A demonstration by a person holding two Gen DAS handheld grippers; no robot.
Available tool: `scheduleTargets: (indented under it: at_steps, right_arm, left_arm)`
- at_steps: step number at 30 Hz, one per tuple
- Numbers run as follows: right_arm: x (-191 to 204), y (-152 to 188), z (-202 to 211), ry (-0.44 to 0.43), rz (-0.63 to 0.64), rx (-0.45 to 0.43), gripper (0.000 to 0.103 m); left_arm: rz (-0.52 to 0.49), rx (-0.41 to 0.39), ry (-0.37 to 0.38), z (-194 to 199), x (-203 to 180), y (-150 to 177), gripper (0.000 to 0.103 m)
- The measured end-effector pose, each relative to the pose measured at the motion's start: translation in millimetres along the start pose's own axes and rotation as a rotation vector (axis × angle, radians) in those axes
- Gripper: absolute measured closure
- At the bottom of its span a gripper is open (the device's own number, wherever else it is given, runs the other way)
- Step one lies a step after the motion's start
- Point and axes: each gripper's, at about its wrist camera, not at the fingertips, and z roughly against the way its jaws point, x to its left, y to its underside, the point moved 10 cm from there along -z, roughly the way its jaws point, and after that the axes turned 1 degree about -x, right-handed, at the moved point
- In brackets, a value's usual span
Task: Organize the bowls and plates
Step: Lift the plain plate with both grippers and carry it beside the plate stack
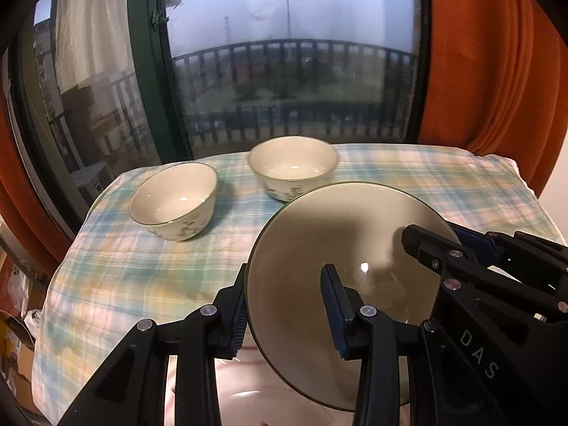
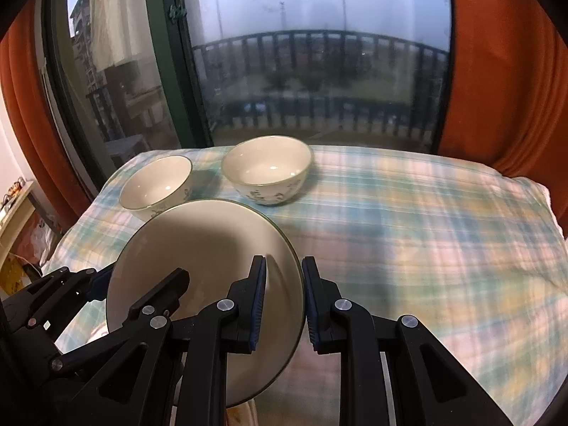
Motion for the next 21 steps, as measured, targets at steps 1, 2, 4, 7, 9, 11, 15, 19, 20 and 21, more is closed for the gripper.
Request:
scheduleTargets:
  at_steps: [1, 2, 4, 7, 9, 11, 15, 19, 20, 21]
  right_arm:
    - [-3, 2, 5, 0.004, -0.003, -0.004, 0.079]
    - [-8, 5, 11, 0.008, -0.006, -0.008, 0.079]
    - [-15, 10, 19, 0.015, -0.011, -0.015, 0.079]
    - [-26, 18, 33, 0.026, -0.017, -0.028, 0.079]
    - [-34, 24, 41, 0.037, -0.023, -0.034, 0.079]
    - [-42, 30, 48, 0.044, -0.030, -0.039, 0.079]
    - [-57, 45, 58, 0.057, -0.044, -0.043, 0.079]
    - [-71, 59, 63, 0.066, -0.053, -0.035, 0.079]
    - [-74, 63, 64, 0.067, -0.057, -0.031, 0.079]
    - [-77, 66, 64, 0.067, -0.061, -0.028, 0.079]
  left_arm:
    - [-0.002, -0.003, 0.004, 3, -5, 2, 0.065]
    - [-0.005, -0.006, 0.008, 7, -10, 4, 0.065]
    - [-0.011, -0.011, 0.017, 12, -20, 8, 0.065]
    - [-0.021, -0.012, 0.031, 18, -35, 14, 0.065]
    - [-0.026, -0.008, 0.039, 20, -43, 19, 0.065]
    - [-0.033, 0.004, 0.053, 20, -53, 26, 0.065]
    - [-0.042, 0.026, 0.074, 22, -70, 39, 0.065]
    - [-0.046, 0.040, 0.086, 22, -86, 51, 0.065]
    - [-0.048, 0.042, 0.088, 22, -89, 53, 0.065]
    - [-0.050, 0.042, 0.089, 23, -92, 55, 0.065]
